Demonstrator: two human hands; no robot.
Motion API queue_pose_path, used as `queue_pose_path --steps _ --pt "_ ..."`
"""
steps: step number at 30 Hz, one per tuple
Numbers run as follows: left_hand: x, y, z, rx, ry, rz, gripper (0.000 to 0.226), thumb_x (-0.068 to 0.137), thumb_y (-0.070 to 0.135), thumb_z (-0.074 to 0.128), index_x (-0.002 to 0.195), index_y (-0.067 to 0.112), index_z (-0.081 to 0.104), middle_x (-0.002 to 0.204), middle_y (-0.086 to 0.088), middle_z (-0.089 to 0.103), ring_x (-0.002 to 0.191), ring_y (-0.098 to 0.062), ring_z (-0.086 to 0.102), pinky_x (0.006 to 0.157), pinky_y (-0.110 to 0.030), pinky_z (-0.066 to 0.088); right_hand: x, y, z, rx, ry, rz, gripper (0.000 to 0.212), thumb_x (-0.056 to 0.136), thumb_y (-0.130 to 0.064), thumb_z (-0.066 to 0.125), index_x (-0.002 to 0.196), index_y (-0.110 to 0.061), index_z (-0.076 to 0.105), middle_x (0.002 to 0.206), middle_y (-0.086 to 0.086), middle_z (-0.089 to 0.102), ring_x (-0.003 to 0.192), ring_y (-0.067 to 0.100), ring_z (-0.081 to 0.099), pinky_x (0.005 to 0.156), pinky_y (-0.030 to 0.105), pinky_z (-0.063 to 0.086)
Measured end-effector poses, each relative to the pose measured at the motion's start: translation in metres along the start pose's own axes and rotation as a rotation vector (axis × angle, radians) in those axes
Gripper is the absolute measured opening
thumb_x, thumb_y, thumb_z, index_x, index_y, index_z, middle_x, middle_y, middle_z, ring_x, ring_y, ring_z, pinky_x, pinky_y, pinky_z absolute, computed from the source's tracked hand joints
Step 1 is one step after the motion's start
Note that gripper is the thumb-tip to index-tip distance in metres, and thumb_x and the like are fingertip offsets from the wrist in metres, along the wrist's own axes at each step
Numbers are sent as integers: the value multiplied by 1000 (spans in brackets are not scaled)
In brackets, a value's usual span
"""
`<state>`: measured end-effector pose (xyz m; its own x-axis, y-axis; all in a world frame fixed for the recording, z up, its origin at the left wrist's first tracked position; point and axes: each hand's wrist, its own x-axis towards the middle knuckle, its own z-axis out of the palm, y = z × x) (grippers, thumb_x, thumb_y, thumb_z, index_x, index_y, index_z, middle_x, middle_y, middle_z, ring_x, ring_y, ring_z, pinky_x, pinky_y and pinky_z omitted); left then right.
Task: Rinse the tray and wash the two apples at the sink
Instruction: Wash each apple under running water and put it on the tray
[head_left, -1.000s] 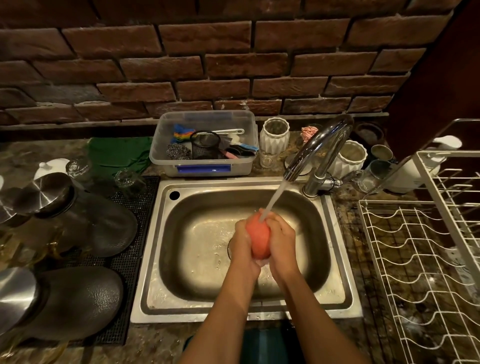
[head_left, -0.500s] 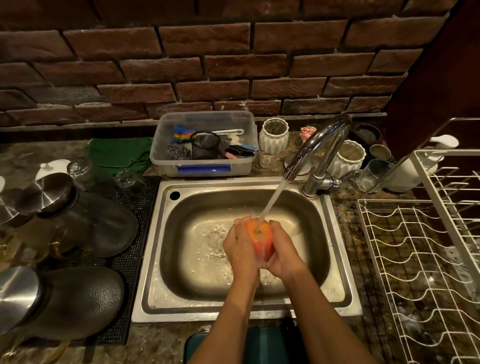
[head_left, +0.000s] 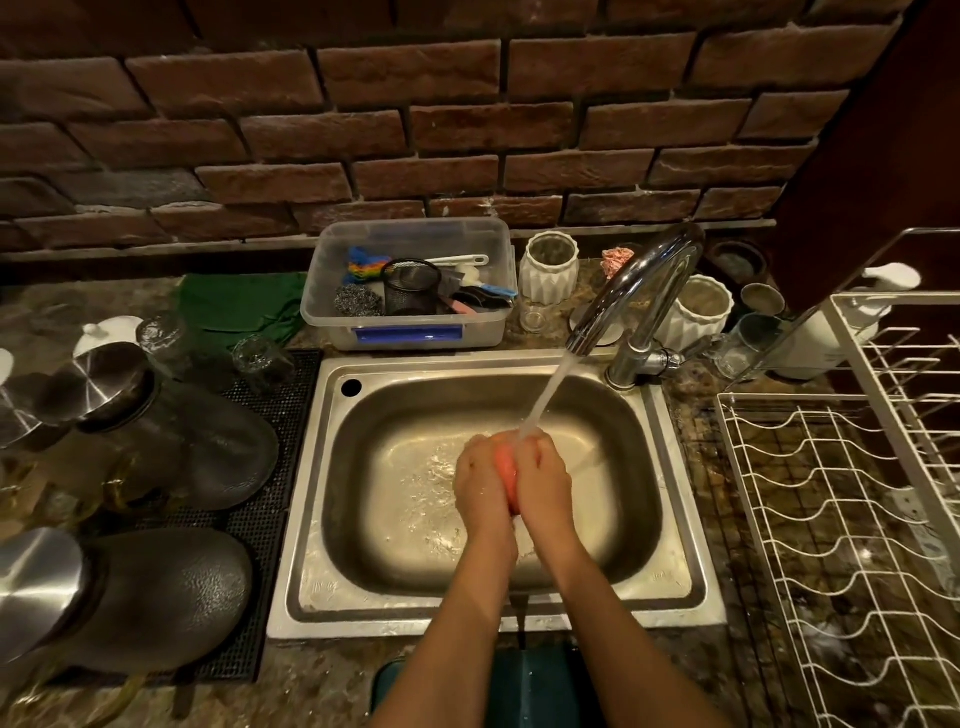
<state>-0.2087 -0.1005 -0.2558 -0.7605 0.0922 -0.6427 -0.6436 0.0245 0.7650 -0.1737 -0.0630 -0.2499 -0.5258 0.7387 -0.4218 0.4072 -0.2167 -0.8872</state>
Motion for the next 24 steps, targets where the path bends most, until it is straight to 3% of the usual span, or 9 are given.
queue_pose_path --steps 2,4,6,9,11,14,18,21,24 --pt "-2 -9 -3 166 -112 195 35 87 52 58 118 36 65 112 8 68 105 -15 65 88 -37 57 13 -3 -1 -155 49 100 22 98 -41 46 94 -29 64 91 -5 69 85 15 64 72 32 53" --pt "-1 -14 -3 181 -147 214 33 84 52 64 117 45 63 115 12 67 109 -14 66 92 -41 58 24 -4 1 -263 21 167 20 91 -44 53 85 -28 64 85 -5 70 82 19 66 77 41 59" --pt "-5 -12 -2 58 -108 199 10 94 36 62 100 36 70 101 5 72 98 -17 70 82 -38 62 27 -5 3 -331 -62 162 28 89 -51 49 90 -29 65 88 -3 71 82 21 69 78 44 61" --pt "1 -5 1 -109 45 67 21 99 28 54 96 18 72 95 -8 72 89 -24 68 67 -32 58 15 -6 0 -186 -157 126 36 100 -54 35 116 -30 57 99 -5 64 95 18 64 82 37 56" --pt "6 1 4 -178 127 -87 23 95 23 56 97 6 71 97 -18 73 91 -33 70 68 -35 57 7 -3 -1 -43 -190 37 23 102 -48 42 112 -35 58 101 -7 64 98 12 64 79 27 53" --pt "8 4 7 -187 124 -250 22 95 16 54 88 0 68 93 -20 72 87 -33 70 74 -37 59 8 8 6 -58 -110 -79 10 92 -40 56 98 -38 65 112 1 64 100 11 65 94 32 53" --pt "5 -10 4 -94 -43 -206 42 101 41 46 107 7 70 107 -22 73 98 -30 72 91 -48 59 13 9 3 -132 73 -54 16 93 -41 46 98 -36 61 105 1 66 90 13 62 70 27 47" --pt "-3 -19 3 -95 -156 -107 35 98 47 55 114 19 68 107 -11 76 100 -26 73 92 -47 59 15 -1 2 -194 157 54 24 97 -41 40 97 -30 61 99 -3 65 89 18 58 70 33 39" --pt "-2 -20 4 -94 -121 -8 21 93 37 64 107 24 71 104 -7 76 99 -26 73 90 -48 60 15 1 2 -334 101 34 24 97 -47 40 93 -31 57 95 -5 61 93 24 59 75 35 41"
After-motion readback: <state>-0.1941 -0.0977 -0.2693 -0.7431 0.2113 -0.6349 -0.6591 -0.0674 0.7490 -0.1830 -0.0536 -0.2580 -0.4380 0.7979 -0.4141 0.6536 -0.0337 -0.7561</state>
